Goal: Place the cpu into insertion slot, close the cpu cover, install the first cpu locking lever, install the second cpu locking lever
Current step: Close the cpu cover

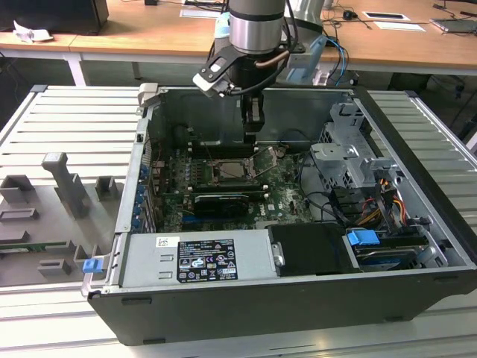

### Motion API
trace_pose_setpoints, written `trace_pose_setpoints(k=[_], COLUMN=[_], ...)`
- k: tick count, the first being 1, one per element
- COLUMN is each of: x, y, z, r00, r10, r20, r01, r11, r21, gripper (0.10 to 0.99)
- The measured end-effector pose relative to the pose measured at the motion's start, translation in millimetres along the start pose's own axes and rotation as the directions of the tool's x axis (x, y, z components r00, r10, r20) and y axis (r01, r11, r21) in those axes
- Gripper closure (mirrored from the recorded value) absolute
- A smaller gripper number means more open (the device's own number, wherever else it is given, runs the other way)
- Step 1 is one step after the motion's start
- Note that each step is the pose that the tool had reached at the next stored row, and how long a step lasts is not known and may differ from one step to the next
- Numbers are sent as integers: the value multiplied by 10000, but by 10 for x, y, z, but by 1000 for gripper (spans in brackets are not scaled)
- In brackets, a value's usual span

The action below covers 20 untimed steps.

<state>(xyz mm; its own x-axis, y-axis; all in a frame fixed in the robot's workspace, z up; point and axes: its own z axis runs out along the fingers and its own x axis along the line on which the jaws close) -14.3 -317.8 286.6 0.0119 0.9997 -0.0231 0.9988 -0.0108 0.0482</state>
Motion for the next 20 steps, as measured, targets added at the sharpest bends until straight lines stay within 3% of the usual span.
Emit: trace_pose_setpoints(k=[20], x=[1], y=[67], z=[9], r00=[10000], r10=[-1], r20=[0], r01=[1], r11=[10000], r21=[0], gripper=[980])
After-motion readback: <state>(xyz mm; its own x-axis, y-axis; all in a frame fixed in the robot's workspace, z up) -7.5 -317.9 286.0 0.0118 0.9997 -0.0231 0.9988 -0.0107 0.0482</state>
